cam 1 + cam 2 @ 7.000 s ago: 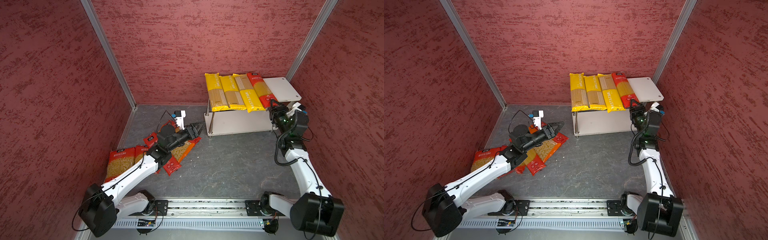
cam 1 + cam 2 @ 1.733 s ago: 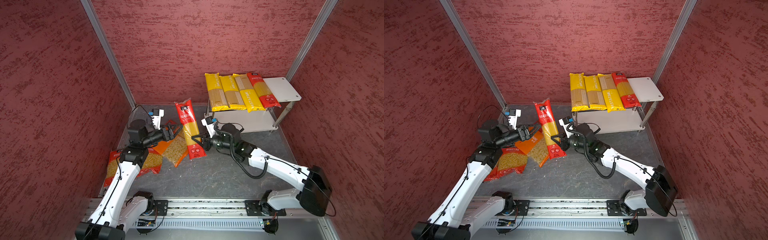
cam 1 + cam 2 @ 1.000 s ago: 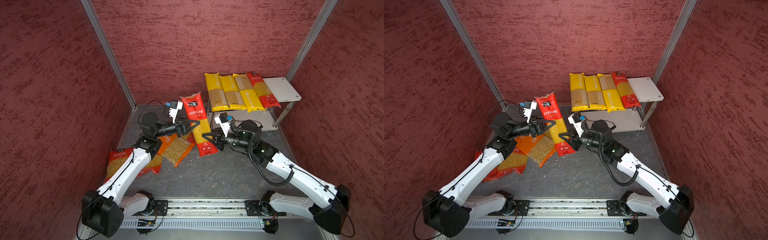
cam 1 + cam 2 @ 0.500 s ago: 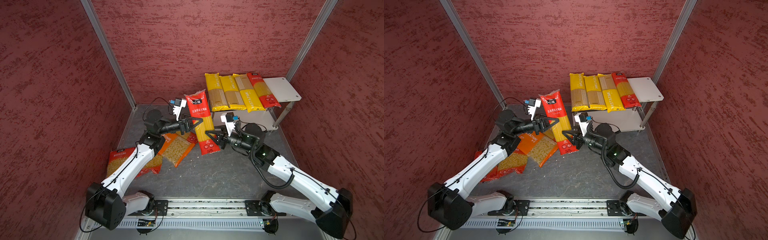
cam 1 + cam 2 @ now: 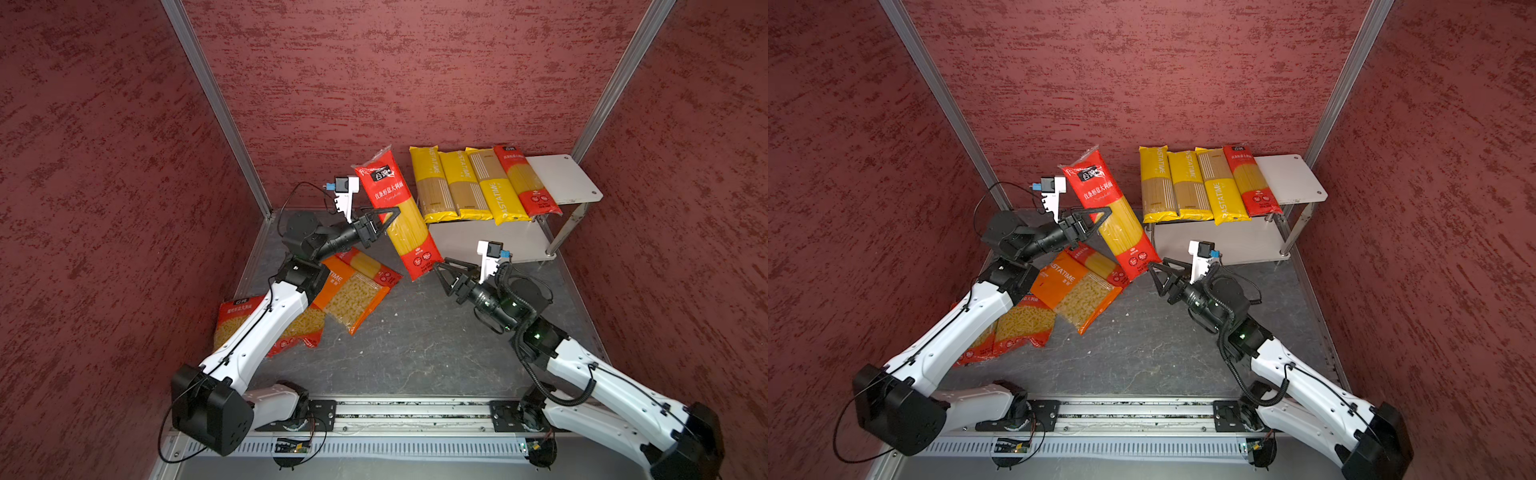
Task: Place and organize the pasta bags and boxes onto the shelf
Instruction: 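Raise the bag toward the shelf with the left gripper while the right opens, then grasp the red bag's lower end with the right gripper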
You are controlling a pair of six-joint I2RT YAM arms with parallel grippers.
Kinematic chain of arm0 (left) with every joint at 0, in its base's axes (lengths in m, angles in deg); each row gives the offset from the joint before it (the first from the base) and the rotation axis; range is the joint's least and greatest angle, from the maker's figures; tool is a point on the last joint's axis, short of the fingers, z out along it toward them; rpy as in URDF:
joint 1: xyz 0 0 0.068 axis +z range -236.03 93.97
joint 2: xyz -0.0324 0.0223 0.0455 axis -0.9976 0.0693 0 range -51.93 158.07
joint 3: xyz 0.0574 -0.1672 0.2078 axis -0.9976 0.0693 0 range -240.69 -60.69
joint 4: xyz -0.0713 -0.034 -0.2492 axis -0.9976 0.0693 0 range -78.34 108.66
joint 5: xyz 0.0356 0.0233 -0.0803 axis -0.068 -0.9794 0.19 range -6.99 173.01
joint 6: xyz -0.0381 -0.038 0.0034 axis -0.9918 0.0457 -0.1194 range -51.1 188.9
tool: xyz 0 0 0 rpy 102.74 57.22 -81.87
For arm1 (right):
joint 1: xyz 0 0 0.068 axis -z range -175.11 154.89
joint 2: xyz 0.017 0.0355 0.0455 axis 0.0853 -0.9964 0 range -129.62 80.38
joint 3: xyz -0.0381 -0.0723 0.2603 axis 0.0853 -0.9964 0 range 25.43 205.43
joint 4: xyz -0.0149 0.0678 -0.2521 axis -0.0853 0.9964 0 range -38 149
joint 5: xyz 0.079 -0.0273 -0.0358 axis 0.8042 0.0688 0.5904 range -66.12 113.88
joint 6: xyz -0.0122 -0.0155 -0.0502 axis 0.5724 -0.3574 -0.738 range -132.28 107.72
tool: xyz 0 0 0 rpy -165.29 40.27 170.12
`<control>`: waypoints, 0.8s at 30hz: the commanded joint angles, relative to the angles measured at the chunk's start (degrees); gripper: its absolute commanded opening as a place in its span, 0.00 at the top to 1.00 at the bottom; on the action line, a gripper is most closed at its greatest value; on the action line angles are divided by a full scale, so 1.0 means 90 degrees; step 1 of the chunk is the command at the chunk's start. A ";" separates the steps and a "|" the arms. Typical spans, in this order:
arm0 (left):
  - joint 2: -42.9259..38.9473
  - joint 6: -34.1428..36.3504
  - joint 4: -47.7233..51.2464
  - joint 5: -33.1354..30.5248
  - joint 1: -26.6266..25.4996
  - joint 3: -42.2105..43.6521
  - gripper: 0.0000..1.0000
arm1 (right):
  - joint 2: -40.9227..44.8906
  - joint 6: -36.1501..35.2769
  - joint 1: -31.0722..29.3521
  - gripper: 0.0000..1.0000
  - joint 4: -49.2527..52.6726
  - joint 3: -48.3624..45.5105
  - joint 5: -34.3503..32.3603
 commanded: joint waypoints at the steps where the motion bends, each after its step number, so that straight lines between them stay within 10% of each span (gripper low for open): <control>1: 0.0008 -0.0111 -0.1097 -0.0892 -0.0236 -0.0545 1.00 | 0.0045 0.1203 0.0003 0.35 -0.1287 -0.0268 -0.0439; 24: 0.0514 -0.1002 -0.1005 -0.1748 -0.1070 -0.1201 1.00 | -0.0803 0.1139 0.0094 0.40 -0.4230 -0.0401 -0.0264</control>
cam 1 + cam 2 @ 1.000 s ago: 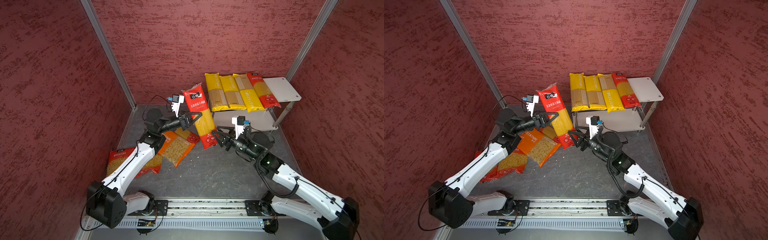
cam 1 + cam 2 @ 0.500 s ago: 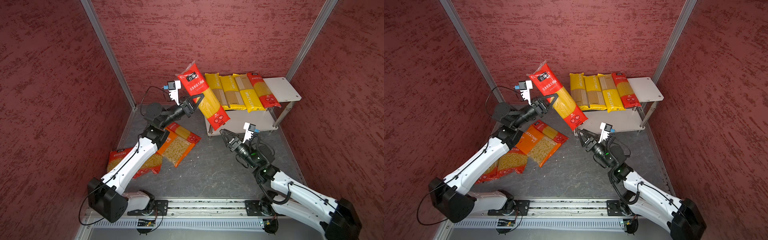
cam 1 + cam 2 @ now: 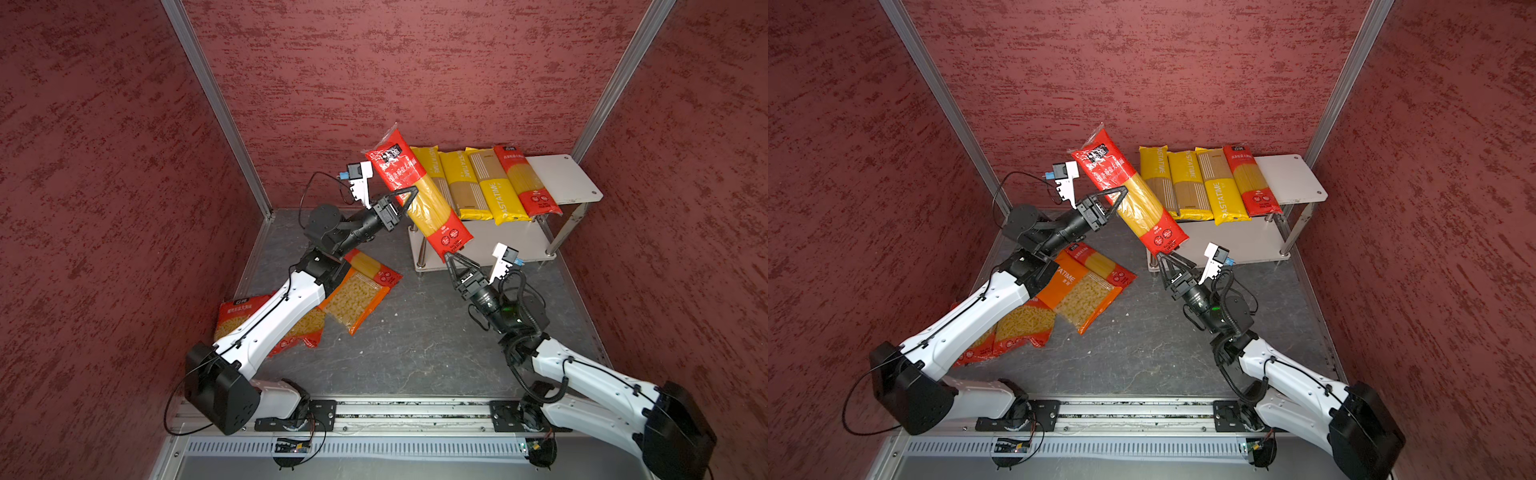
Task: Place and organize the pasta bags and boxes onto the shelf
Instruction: 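Grasp the red bag's lower end with the right gripper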
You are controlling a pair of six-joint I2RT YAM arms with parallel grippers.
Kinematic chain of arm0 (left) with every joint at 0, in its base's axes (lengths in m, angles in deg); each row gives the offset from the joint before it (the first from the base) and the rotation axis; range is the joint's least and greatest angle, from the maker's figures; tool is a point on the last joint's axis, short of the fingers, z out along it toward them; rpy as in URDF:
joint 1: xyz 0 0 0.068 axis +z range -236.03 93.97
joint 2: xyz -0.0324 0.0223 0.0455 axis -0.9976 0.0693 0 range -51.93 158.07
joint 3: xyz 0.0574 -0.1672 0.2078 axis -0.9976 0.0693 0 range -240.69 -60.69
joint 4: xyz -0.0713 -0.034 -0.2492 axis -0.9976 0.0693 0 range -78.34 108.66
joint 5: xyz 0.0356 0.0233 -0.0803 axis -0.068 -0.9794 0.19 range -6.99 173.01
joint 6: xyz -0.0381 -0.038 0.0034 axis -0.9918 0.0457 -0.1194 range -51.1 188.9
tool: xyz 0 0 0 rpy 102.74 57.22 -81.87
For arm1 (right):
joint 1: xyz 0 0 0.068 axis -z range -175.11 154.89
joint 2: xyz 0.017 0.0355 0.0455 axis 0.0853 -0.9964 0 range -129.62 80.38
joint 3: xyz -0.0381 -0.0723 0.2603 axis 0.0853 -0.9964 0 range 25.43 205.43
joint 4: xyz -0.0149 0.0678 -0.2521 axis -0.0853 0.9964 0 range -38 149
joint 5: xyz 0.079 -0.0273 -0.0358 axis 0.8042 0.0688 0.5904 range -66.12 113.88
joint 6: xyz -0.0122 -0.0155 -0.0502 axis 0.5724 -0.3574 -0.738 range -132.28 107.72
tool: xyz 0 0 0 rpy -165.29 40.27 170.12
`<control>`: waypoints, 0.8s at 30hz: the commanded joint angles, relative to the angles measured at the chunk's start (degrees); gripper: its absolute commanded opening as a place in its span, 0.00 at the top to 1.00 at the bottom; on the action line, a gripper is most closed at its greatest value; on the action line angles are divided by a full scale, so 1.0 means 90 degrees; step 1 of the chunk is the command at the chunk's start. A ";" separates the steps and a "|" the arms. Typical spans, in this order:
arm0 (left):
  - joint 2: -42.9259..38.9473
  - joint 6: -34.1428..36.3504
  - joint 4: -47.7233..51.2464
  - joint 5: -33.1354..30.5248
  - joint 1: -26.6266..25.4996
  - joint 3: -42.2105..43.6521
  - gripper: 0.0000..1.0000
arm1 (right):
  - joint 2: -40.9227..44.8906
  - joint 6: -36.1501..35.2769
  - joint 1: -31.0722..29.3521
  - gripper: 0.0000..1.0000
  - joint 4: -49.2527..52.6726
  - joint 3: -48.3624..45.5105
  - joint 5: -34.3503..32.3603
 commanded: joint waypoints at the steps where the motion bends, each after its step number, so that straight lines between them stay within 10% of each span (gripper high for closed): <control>1: -0.0123 -0.0284 -0.0790 -0.0206 -0.0083 -0.0455 1.00 | -0.0095 -0.0066 0.0063 0.42 -0.0607 0.0377 0.0151; 16: 0.0062 -0.0638 -0.0596 -0.0226 -0.0173 -0.0549 1.00 | -0.0324 0.0111 0.0406 0.79 -0.1154 0.0555 0.0356; 24: 0.0114 -0.0583 -0.0406 -0.0261 -0.0162 -0.0647 0.66 | -0.0392 0.0223 0.0515 0.91 -0.1388 0.0647 0.0305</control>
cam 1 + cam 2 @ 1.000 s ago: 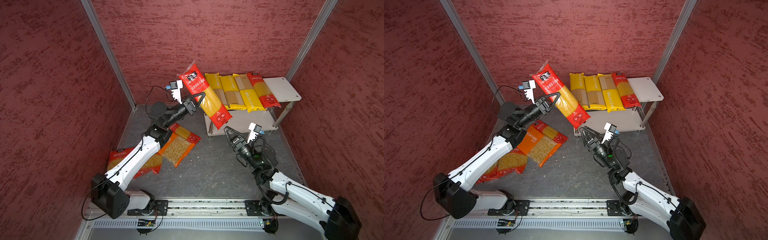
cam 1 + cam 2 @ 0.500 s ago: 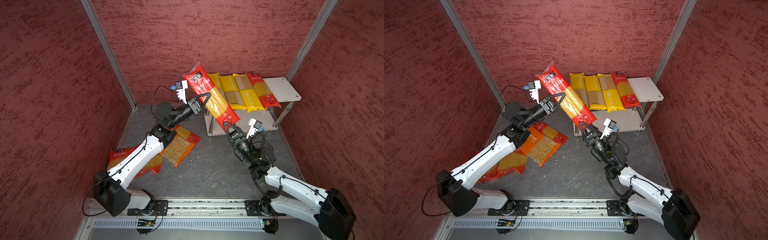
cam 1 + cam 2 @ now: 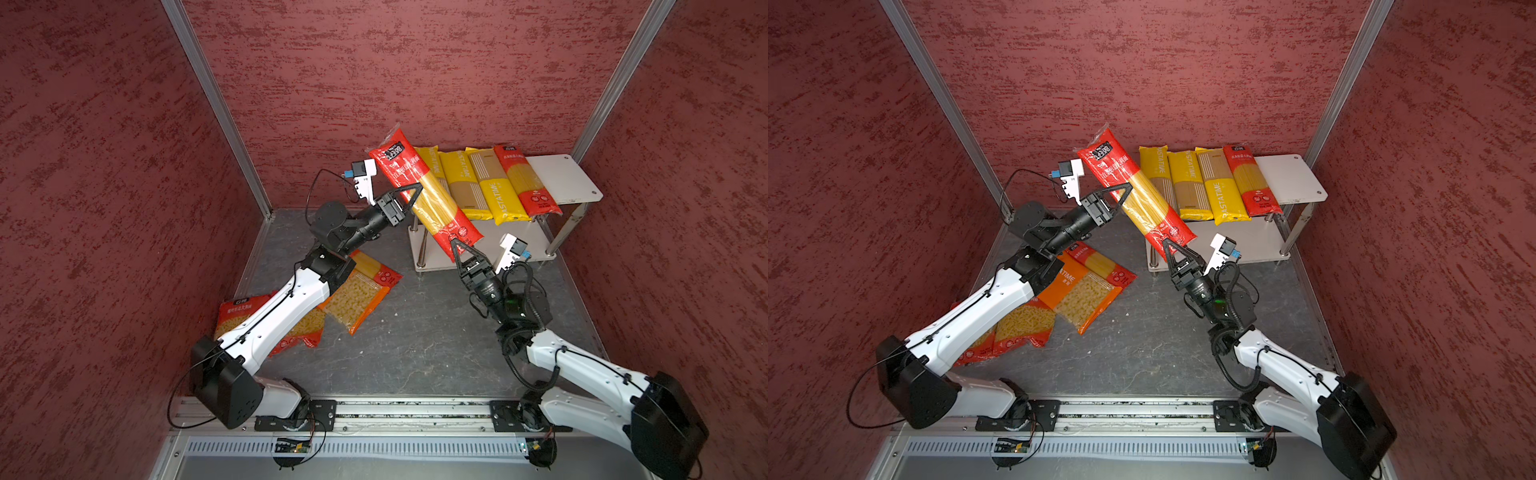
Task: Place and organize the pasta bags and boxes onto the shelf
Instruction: 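Grasp the red bag's lower end with the right gripper, then swing the bag's lower end onto the shelf with the right gripper while the left releases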
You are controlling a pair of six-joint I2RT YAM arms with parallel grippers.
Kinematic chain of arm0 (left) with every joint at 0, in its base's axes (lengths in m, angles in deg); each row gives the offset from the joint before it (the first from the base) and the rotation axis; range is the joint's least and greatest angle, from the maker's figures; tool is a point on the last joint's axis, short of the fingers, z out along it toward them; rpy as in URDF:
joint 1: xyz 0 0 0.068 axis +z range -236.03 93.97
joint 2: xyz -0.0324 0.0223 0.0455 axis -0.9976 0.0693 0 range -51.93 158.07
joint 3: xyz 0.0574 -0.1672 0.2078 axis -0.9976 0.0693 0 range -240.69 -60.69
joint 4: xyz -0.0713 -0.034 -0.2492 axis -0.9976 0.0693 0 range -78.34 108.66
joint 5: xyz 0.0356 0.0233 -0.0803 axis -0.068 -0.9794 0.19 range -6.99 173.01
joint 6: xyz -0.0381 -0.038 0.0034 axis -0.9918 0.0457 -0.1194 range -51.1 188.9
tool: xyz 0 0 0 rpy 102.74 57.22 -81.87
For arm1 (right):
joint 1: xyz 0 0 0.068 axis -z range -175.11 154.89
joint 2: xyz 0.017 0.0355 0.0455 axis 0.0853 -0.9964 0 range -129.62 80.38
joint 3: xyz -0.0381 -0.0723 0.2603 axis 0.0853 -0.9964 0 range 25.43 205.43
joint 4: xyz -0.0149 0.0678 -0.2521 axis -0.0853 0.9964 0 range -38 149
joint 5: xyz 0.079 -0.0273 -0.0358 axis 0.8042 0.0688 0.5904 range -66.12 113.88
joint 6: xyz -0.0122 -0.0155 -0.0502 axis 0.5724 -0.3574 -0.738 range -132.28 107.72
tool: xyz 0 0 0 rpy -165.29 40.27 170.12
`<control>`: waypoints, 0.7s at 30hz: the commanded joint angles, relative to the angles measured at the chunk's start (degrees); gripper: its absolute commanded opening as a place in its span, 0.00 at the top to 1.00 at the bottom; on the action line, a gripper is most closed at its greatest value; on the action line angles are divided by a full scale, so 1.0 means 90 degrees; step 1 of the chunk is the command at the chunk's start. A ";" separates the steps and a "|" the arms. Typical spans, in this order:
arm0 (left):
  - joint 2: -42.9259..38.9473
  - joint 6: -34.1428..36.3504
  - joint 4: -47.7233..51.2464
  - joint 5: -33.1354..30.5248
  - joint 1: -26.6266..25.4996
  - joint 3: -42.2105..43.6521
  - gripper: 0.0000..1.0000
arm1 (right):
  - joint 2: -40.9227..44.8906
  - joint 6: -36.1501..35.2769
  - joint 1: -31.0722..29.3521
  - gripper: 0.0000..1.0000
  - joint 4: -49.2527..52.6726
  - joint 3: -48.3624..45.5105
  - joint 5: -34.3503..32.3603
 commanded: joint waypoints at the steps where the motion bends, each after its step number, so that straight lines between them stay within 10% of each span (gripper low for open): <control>1: -0.0079 0.0080 -0.0509 -0.0007 -0.0035 -0.0440 0.62 | 0.0001 0.0114 0.0145 0.92 -0.0393 0.0363 -0.0076; 21: 0.0001 0.0133 0.0049 -0.0183 -0.0001 -0.0333 0.27 | -0.0106 0.0577 0.1898 1.00 -0.0260 0.1702 0.0403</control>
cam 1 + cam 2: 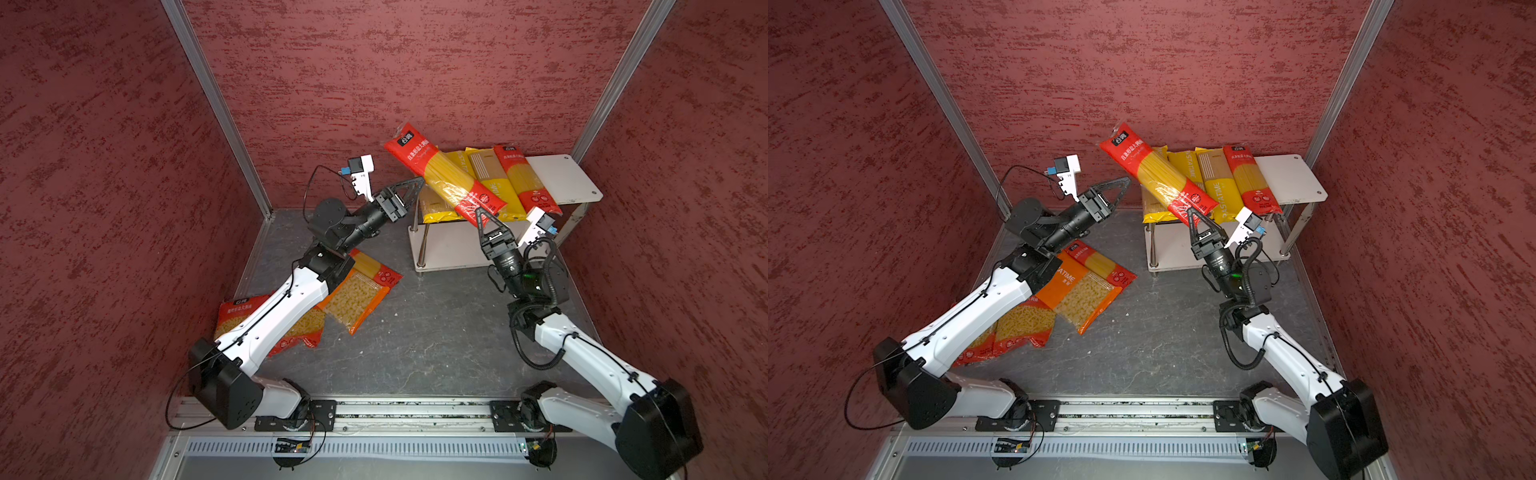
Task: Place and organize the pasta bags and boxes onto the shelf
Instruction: 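Swing the bag's lower end onto the shelf with the right gripper while the left releases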
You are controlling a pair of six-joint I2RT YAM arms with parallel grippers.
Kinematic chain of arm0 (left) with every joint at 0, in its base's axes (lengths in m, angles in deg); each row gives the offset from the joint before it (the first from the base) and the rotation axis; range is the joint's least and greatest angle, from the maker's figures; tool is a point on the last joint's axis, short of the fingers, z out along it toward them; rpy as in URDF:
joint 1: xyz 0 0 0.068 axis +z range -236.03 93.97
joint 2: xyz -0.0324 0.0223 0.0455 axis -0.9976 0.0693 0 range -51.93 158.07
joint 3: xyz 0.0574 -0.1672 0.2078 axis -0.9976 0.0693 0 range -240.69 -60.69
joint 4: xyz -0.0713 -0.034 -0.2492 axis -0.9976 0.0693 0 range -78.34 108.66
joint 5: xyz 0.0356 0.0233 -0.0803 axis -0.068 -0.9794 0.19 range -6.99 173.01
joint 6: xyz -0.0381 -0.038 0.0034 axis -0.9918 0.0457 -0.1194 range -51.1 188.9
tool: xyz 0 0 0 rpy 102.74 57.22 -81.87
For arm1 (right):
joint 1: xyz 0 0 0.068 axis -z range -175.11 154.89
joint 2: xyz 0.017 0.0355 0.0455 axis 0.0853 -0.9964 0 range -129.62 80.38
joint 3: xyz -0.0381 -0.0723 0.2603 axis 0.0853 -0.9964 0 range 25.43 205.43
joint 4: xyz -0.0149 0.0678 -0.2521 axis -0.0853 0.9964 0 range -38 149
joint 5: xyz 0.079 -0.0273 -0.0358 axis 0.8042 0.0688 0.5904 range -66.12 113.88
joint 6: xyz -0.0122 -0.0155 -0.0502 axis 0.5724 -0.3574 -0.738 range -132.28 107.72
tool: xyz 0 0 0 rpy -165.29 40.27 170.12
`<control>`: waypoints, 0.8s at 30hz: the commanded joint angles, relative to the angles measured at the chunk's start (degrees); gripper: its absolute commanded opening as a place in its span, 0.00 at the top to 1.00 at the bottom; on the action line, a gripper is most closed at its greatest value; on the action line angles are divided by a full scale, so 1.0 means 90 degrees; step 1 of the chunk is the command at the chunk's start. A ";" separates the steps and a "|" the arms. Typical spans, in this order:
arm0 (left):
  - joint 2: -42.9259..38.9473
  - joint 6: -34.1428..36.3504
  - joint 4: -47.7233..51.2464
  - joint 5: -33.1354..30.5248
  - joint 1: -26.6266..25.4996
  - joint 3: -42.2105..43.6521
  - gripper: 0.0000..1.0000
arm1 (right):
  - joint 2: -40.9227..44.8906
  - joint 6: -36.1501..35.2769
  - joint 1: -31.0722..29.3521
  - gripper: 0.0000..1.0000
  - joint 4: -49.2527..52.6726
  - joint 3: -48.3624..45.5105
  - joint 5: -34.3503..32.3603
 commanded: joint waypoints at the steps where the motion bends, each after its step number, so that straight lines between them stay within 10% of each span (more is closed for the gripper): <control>1: 0.0017 0.0119 -0.0124 0.0019 0.0004 -0.0145 0.27 | 0.0103 0.0286 0.0286 1.00 -0.0958 0.0554 -0.0092; 24: -0.0931 0.0442 0.0463 -0.0276 0.0140 0.1643 0.26 | 0.0412 0.1261 0.3528 1.00 -0.0291 0.1087 0.0223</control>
